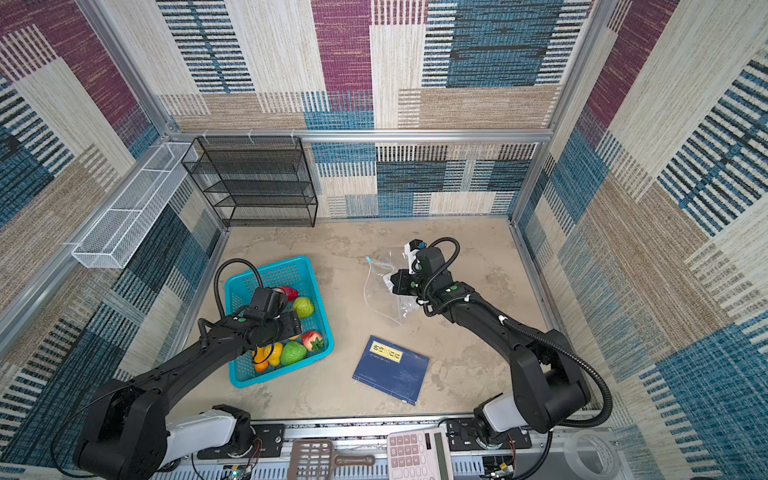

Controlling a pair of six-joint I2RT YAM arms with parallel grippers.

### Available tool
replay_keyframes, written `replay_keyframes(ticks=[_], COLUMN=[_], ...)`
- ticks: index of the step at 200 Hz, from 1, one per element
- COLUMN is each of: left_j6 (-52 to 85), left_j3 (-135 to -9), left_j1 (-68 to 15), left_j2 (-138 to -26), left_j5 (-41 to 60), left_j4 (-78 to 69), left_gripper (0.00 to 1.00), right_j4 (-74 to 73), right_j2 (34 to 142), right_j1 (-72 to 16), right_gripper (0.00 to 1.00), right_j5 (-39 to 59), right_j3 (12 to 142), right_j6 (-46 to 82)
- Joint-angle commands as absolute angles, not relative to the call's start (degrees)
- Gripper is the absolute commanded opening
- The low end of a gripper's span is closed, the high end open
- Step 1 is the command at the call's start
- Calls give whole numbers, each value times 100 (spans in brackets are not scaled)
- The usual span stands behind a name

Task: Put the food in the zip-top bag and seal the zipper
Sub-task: 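Grasp a yellow pear in the basket with the left gripper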

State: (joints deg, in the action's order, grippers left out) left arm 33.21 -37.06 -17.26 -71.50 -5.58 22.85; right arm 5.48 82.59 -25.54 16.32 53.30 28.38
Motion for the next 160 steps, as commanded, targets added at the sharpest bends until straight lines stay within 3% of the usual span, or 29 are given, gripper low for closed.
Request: replay_keyframes(ticks=[1,54,101,160], left_j6=[3467,3475,3488,3367], left_j3=[-3752,-3885,-3771,-3915], left_j1=[-1723,-1723,-1720,-1723], left_j2=[-7349,-7865,-7786,-7253], left_j5=[-398,-314,-388,-595], left_j4=[2031,1712,1639,1987], left_gripper=[80,69,47,44], right_j4=[482,558,580,563], right_j2=[8235,8142,8124,8140], right_j1=[-2557,-2558,-2558,-2558], right_gripper=[0,0,0,0], right_j5=[1676,1604,1551,1543], right_j3=[5388,5353,5335,5314], right_j6=[2845,2839,2817,2813])
